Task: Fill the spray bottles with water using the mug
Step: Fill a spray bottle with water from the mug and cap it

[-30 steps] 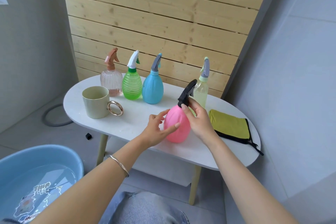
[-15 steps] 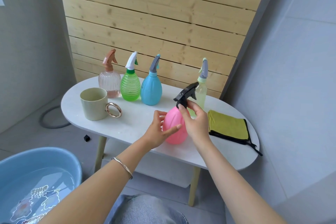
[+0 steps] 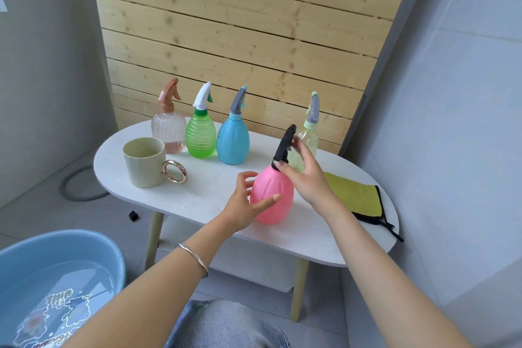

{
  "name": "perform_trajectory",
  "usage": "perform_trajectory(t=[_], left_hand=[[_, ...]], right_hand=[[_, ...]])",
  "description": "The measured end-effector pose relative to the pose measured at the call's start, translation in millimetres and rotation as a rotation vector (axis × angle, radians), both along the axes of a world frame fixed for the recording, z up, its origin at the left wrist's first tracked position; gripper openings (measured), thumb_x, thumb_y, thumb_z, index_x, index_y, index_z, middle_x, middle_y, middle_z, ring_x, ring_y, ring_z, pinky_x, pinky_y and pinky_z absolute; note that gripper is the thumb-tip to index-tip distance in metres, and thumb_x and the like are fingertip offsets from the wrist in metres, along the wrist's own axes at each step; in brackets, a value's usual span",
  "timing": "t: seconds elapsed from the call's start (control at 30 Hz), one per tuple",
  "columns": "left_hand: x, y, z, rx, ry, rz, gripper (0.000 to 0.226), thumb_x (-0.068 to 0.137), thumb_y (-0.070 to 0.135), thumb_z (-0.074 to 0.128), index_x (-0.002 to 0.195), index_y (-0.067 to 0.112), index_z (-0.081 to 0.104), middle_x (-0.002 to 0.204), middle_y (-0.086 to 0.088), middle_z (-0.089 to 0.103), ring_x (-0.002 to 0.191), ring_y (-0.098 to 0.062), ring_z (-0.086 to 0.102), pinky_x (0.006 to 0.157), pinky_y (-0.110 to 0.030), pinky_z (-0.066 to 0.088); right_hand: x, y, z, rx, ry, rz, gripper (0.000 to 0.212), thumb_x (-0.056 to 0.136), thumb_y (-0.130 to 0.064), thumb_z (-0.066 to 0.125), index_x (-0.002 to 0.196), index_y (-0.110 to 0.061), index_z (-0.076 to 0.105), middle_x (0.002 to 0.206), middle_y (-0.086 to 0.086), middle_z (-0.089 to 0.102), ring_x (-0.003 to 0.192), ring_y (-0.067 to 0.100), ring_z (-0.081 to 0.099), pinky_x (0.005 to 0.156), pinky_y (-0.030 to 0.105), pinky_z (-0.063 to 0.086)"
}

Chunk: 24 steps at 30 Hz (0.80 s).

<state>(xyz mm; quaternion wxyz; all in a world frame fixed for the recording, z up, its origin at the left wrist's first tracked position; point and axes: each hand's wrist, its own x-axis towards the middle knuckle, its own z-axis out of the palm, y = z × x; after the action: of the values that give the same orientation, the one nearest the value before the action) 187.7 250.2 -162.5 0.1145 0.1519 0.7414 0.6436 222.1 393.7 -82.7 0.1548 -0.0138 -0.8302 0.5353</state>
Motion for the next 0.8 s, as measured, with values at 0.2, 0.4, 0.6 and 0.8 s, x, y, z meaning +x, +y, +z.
perform_trajectory(t=[0.2, 0.4, 0.6, 0.8], left_hand=[[-1.1, 4.4, 0.1, -0.006, 0.013, 0.014, 0.073, 0.081, 0.033, 0.077, 0.139, 0.018, 0.035, 0.134, -0.002, 0.047, 0.118, -0.021, 0.052, 0.091, -0.034, 0.052], [-0.3, 6.0, -0.2, -0.043, 0.076, 0.002, 0.062, 0.082, 0.036, 0.076, 0.134, 0.025, 0.044, 0.132, -0.002, 0.049, 0.120, -0.020, 0.050, 0.100, -0.039, 0.048], [-0.2, 8.1, 6.3, -0.071, 0.008, -0.010, 0.064, 0.083, 0.032, 0.076, 0.131, 0.011, 0.038, 0.126, -0.002, 0.049, 0.112, -0.016, 0.051, 0.076, -0.018, 0.046], [1.3, 17.3, 3.3, -0.057, 0.028, 0.066, 0.069, 0.078, 0.032, 0.081, 0.123, 0.010, 0.034, 0.125, -0.003, 0.047, 0.112, -0.020, 0.054, 0.077, -0.024, 0.049]], right_hand=[[21.8, 2.7, -9.8, 0.178, 0.147, -0.210, 0.046, 0.079, -0.045, 0.070, 0.117, -0.021, 0.061, 0.111, -0.003, 0.050, 0.111, 0.009, 0.038, 0.089, 0.008, 0.028], [31.5, 16.6, -11.5, -0.026, 0.163, -0.152, 0.026, 0.086, -0.038, 0.059, 0.108, -0.025, 0.064, 0.105, -0.011, 0.057, 0.108, 0.004, 0.051, 0.092, 0.015, 0.036], [12.1, 10.7, -5.0, -0.079, 0.031, 0.013, 0.028, 0.081, -0.021, 0.075, 0.107, -0.021, 0.066, 0.105, -0.012, 0.070, 0.099, -0.006, 0.062, 0.085, 0.011, 0.043], [-0.3, -7.7, -16.2, -0.157, 0.131, -0.280, 0.022, 0.074, -0.022, 0.080, 0.094, -0.021, 0.070, 0.092, -0.009, 0.071, 0.092, 0.003, 0.065, 0.084, 0.017, 0.048]])
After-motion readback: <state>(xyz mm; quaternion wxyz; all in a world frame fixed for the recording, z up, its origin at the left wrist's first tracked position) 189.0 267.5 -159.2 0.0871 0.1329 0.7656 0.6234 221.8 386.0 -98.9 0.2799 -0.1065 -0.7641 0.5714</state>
